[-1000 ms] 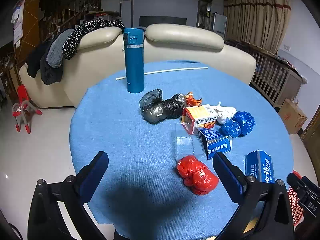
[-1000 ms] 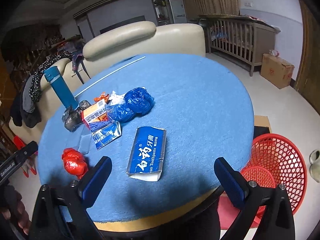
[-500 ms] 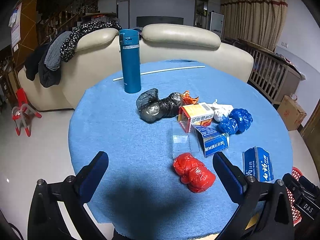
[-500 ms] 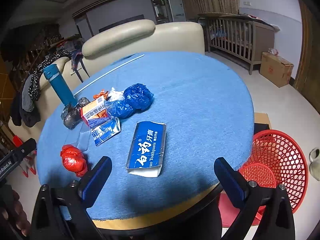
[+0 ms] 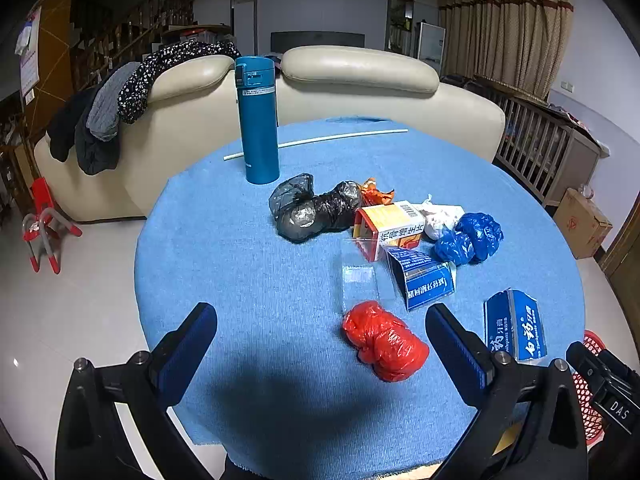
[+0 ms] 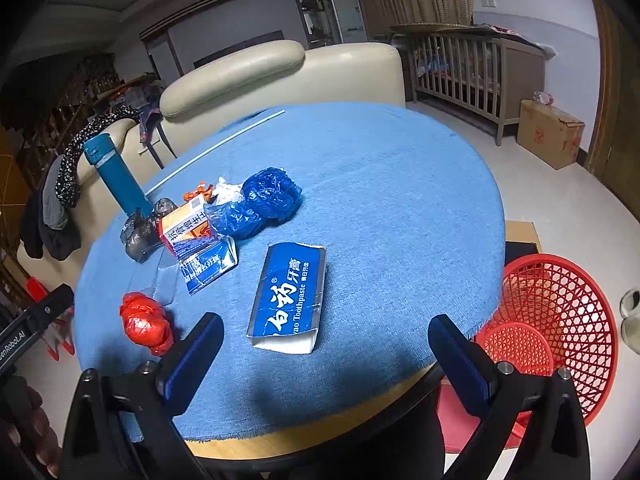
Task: Collect trash
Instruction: 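Move both tools over the trash items on the blue table, then grasp the blue toothpaste box with the right tool while the left tool grasps the red plastic bag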
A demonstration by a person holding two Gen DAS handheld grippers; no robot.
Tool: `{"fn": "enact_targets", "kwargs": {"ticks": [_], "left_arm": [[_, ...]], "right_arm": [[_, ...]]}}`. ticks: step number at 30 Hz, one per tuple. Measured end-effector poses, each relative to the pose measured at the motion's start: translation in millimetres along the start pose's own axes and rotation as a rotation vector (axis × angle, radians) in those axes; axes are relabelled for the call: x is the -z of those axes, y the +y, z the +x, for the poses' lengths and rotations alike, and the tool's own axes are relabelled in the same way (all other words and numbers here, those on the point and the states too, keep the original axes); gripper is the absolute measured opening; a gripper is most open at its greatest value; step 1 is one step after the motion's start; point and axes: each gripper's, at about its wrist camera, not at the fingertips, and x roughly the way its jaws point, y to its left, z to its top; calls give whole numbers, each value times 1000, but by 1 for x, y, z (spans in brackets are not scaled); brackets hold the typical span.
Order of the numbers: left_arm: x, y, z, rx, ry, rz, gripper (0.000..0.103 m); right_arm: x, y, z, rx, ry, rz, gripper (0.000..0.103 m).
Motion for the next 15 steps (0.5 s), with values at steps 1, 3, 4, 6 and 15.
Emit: {"fn": "enact_targets", "kwargs": {"ticks": [1, 3, 4, 6, 15], "left_arm": [[1, -1, 1, 0, 2, -1, 103], [2, 0, 2, 0, 6, -2, 103], [2, -1, 2, -1, 8, -2, 103], [3, -2, 3, -1, 12, -1, 103], [9, -10, 8, 2, 29, 19, 103]], "right_arm": [[0, 0, 0, -1, 0, 1, 103], [0, -1, 0, 0, 0, 3, 103], [0, -2, 0, 0, 1, 5, 103], [2, -3, 1, 1, 3, 9, 103], [4, -9, 6, 2, 15, 32, 103]]}}
